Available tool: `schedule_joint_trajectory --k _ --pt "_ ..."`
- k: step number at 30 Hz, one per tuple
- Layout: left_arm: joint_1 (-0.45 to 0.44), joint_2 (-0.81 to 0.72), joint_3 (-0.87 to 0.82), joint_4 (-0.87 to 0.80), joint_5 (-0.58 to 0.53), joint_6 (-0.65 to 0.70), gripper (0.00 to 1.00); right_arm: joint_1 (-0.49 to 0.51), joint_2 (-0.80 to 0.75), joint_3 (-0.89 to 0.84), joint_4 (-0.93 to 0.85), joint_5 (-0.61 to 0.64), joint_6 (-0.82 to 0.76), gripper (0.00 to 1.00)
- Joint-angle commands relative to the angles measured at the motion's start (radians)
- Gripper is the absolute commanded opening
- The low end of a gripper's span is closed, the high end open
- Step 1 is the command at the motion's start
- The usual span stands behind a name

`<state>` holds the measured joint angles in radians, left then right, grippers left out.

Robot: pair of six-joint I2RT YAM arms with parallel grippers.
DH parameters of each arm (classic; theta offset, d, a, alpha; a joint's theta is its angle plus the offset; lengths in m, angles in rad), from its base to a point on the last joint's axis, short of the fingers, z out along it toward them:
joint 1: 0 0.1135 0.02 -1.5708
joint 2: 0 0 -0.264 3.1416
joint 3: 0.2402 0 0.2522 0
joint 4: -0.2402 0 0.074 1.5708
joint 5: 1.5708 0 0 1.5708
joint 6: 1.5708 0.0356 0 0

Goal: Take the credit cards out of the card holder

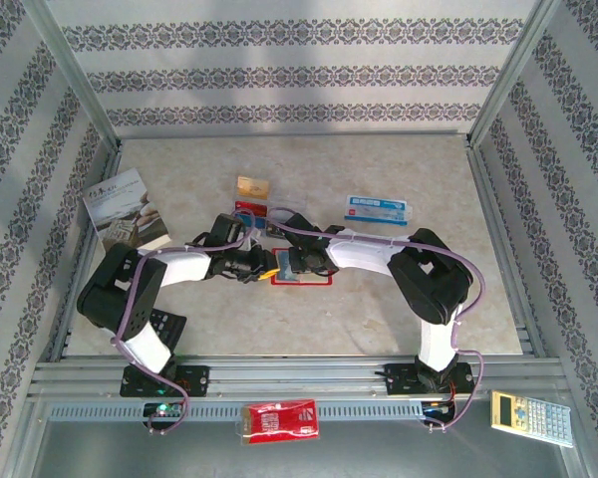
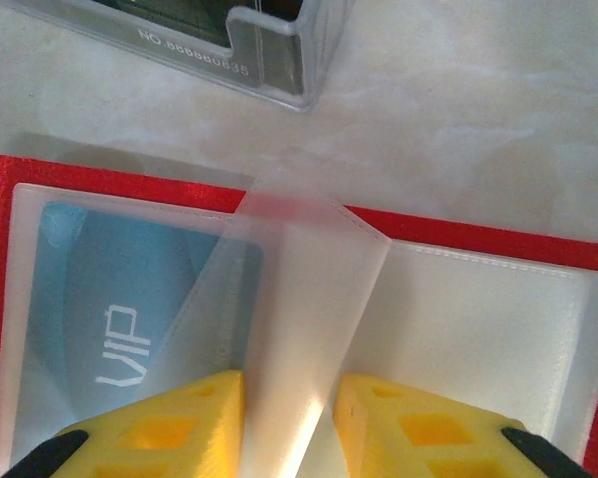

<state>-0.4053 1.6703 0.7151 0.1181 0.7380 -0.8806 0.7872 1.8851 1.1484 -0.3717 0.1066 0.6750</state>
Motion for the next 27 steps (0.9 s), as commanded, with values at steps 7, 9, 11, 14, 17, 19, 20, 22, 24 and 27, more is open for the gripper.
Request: schedule_joint_trajectory --k 7,9,11,14,17,19,20,22,24,27 --pt "-0.027 0.040 0.047 0.057 0.020 -0.028 0.20 -0.018 0.024 -0.062 -0.041 -0.030 0.006 0.34" --pt "-0.032 0.059 0.057 0.054 0.022 -0.025 0.20 -0.021 0.015 -0.067 -0.034 -0.033 0.009 0.34" --pt "-0.033 0.076 0.067 0.048 0.021 -0.023 0.20 -0.023 0.002 -0.071 -0.027 -0.037 0.012 0.34" --pt "-0.034 0.097 0.079 0.036 0.016 -0.018 0.20 -0.029 -0.022 -0.083 -0.007 -0.047 0.018 0.35" --pt "-0.036 0.107 0.090 0.018 0.009 -0.006 0.20 -0.037 -0.038 -0.089 0.006 -0.060 0.022 0.34" --pt "-0.036 0.112 0.093 0.011 0.006 -0.003 0.20 -0.041 -0.046 -0.094 0.011 -0.068 0.024 0.35" --pt "-0.037 0.115 0.095 0.008 0.006 0.000 0.20 -0.044 -0.052 -0.095 0.015 -0.072 0.026 0.34" --pt "-0.041 0.118 0.107 -0.031 -0.013 0.019 0.20 -0.049 -0.067 -0.104 0.027 -0.082 0.033 0.34" --pt "-0.052 0.115 0.124 -0.091 -0.047 0.053 0.20 -0.055 -0.088 -0.114 0.048 -0.093 0.042 0.35" --pt "-0.056 0.117 0.132 -0.130 -0.070 0.073 0.21 -0.068 -0.130 -0.136 0.080 -0.107 0.061 0.35"
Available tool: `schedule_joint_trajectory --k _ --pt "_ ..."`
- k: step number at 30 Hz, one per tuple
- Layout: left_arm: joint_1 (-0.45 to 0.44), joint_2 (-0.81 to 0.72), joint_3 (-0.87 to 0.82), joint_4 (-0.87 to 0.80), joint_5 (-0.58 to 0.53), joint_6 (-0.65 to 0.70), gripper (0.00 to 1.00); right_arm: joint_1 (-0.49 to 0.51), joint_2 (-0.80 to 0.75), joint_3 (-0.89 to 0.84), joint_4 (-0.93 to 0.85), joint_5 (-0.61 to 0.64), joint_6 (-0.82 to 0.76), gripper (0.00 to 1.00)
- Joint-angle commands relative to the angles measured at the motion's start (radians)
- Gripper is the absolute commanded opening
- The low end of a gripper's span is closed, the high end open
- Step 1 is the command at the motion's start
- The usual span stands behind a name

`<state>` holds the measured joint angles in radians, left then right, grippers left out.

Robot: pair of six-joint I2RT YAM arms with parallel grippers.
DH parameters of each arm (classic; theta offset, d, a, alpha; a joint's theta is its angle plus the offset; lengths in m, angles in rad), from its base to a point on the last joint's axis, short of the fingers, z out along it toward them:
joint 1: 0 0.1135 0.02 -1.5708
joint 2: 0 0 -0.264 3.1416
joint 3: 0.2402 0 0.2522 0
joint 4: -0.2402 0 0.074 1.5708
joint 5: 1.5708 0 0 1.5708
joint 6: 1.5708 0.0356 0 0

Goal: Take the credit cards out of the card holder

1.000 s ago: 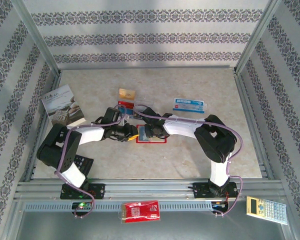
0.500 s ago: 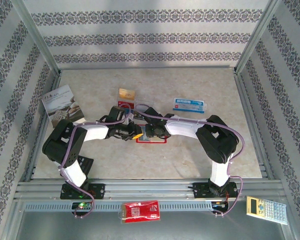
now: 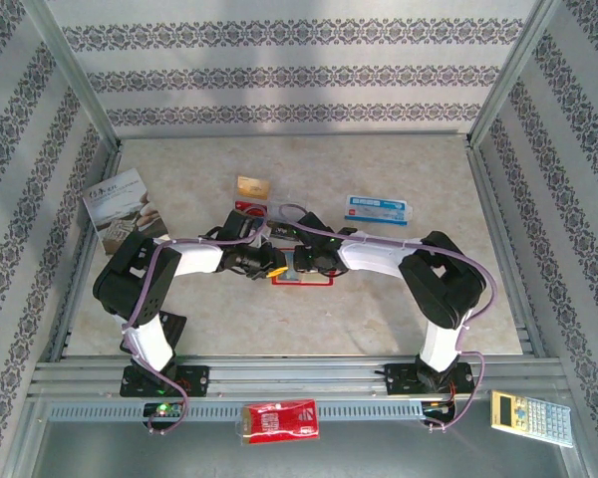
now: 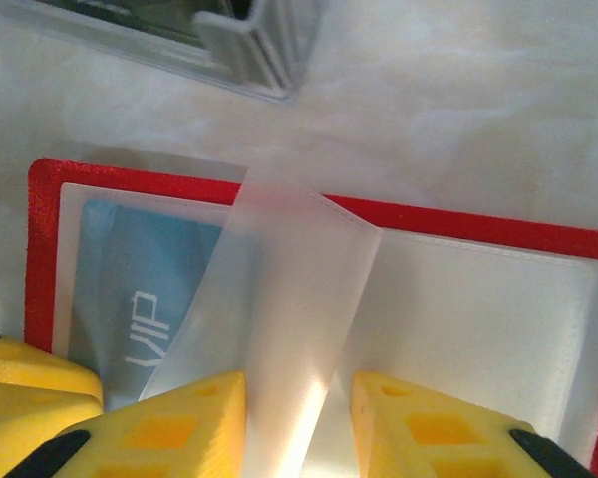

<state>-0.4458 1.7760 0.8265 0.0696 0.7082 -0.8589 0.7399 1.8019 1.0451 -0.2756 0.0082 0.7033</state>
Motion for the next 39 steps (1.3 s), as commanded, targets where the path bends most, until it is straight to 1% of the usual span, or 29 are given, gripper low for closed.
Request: schedule_joint_trajectory --k 1,8,13,21,26,32,34,36,39 --pt "-0.018 0.011 0.022 -0.088 -0.047 0.057 0.21 -0.025 -0.059 -0.036 -0.009 -0.010 0.039 0.35" --pt "-0.025 0.017 0.041 -0.132 -0.062 0.078 0.24 -0.060 -0.122 -0.077 0.025 -0.020 0.075 0.35" --pt "-0.035 0.022 0.066 -0.167 -0.057 0.094 0.25 -0.076 -0.147 -0.113 0.030 0.002 0.106 0.34" --pt "-0.074 0.012 0.126 -0.194 -0.044 0.097 0.27 -0.102 -0.236 -0.187 0.078 0.033 0.133 0.34" --pt "-0.111 0.017 0.157 -0.179 -0.057 0.079 0.28 -0.125 -0.292 -0.225 0.088 0.061 0.143 0.34" --pt "-0.151 0.087 0.199 -0.131 -0.047 0.044 0.28 -0.156 -0.368 -0.270 0.099 0.083 0.149 0.35" --pt "-0.157 0.101 0.214 -0.123 -0.030 0.038 0.33 -0.166 -0.396 -0.282 0.102 0.087 0.148 0.35" --pt "-0.157 0.098 0.215 -0.113 -0.025 0.034 0.34 -0.171 -0.421 -0.291 0.107 0.087 0.142 0.35" --pt "-0.156 0.077 0.222 -0.143 -0.042 0.054 0.36 -0.175 -0.443 -0.295 0.112 0.081 0.130 0.35"
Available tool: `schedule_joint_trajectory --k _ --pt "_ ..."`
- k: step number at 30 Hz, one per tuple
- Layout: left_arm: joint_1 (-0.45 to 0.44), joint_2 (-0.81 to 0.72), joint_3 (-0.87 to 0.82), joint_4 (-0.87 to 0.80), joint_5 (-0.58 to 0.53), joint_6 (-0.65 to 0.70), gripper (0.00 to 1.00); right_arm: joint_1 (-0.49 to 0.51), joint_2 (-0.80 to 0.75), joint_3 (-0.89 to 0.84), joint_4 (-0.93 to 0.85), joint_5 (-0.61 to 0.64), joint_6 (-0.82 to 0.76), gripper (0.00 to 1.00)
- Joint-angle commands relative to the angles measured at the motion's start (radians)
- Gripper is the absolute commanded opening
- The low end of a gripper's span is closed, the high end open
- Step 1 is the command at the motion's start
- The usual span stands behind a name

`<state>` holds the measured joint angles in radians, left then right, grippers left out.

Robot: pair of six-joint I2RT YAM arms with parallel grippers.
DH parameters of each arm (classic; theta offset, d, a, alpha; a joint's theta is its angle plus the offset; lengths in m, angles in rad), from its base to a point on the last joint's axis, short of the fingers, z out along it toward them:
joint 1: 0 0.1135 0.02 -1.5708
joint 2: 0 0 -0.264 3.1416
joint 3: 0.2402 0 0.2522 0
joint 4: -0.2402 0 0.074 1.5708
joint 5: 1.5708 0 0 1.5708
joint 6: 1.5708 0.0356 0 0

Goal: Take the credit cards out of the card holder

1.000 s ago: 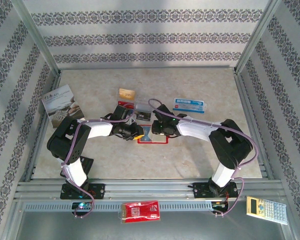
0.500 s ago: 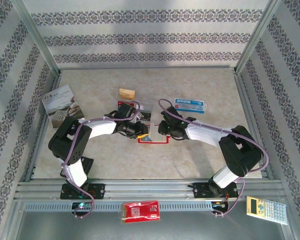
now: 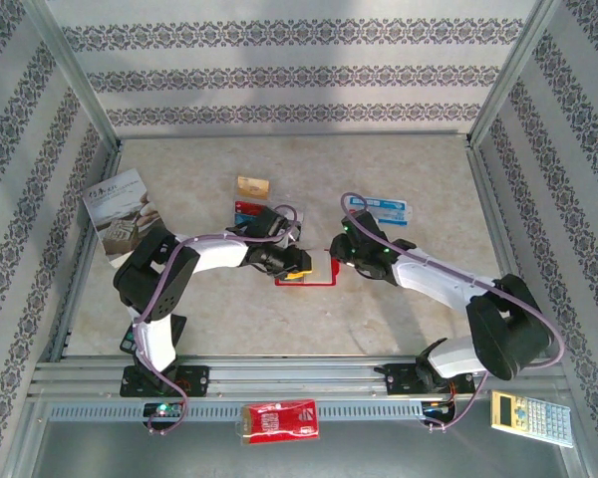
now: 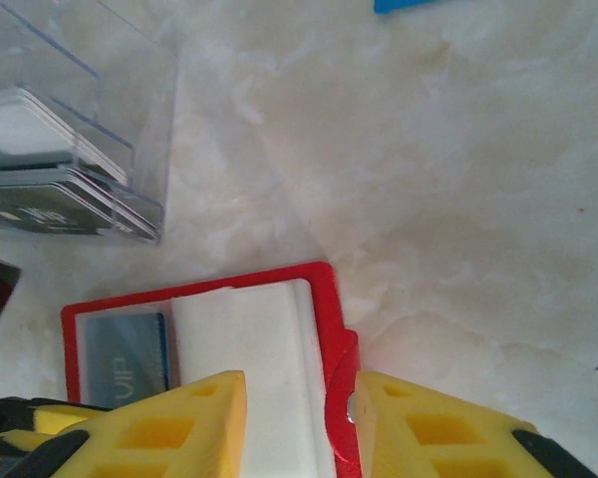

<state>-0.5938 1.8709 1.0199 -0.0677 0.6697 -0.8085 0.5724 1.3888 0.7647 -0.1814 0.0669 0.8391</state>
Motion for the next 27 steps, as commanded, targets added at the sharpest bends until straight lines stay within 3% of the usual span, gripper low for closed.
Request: schedule_joint_trajectory --k 1,12,19,27 --pt "-0.006 -0.028 0.036 -0.027 -0.008 0.017 0.37 -0.008 -0.033 -0.012 0.021 0.017 -0.010 0.35" --pt "0.059 -0.170 0.049 -0.268 -0.218 0.176 0.42 0.007 -0.025 0.029 0.117 -0.137 -0.048 0.35" --pt "0.063 -0.130 0.084 -0.326 -0.291 0.196 0.30 0.017 0.096 0.039 0.232 -0.275 0.027 0.27" --pt "0.064 -0.062 0.111 -0.334 -0.282 0.175 0.25 0.017 0.195 0.039 0.293 -0.347 0.097 0.21"
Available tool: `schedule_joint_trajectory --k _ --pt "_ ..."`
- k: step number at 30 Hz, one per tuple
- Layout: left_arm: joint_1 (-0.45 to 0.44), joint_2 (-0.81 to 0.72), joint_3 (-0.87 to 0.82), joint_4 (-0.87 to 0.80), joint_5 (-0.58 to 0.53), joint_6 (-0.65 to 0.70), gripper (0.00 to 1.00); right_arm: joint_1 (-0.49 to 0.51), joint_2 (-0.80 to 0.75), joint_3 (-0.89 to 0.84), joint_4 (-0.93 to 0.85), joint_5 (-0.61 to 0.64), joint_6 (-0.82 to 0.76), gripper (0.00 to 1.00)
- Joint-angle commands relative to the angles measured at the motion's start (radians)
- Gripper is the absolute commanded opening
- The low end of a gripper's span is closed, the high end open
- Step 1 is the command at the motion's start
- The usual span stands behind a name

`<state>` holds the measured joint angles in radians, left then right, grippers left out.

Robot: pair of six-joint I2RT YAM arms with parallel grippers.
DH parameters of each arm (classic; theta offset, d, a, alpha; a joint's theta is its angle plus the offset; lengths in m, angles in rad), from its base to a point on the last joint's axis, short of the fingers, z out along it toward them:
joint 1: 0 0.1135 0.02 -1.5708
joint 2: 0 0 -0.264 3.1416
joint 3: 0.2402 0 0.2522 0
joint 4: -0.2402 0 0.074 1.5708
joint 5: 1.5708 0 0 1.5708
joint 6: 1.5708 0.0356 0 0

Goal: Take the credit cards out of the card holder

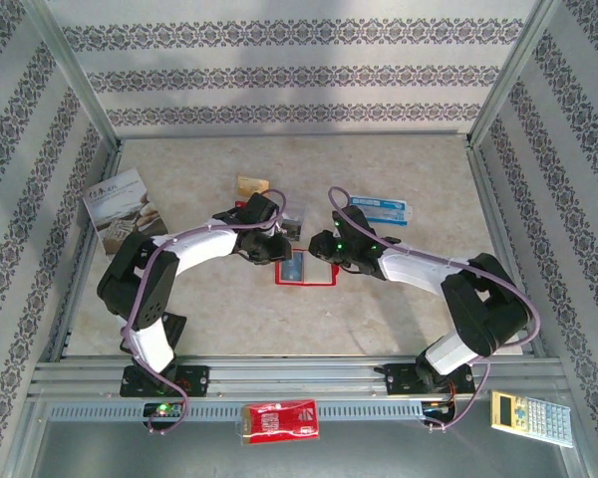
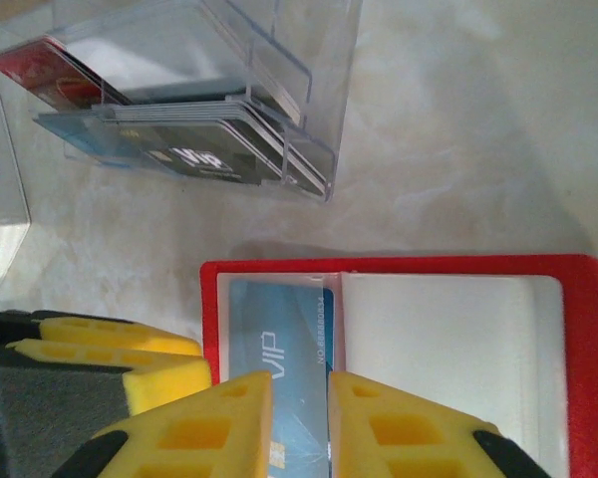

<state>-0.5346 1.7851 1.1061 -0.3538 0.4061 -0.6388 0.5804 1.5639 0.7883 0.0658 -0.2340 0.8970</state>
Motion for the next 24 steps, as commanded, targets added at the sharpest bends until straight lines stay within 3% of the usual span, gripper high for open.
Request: schedule_joint_trajectory --k 1,24 --pt "0.004 0.030 0.026 -0.050 -0.018 0.004 0.24 0.008 0.030 0.015 0.049 -0.051 0.045 0.21" --pt "0.005 0.097 -0.049 -0.045 -0.077 -0.012 0.13 0.009 0.187 0.051 0.080 -0.151 0.069 0.14"
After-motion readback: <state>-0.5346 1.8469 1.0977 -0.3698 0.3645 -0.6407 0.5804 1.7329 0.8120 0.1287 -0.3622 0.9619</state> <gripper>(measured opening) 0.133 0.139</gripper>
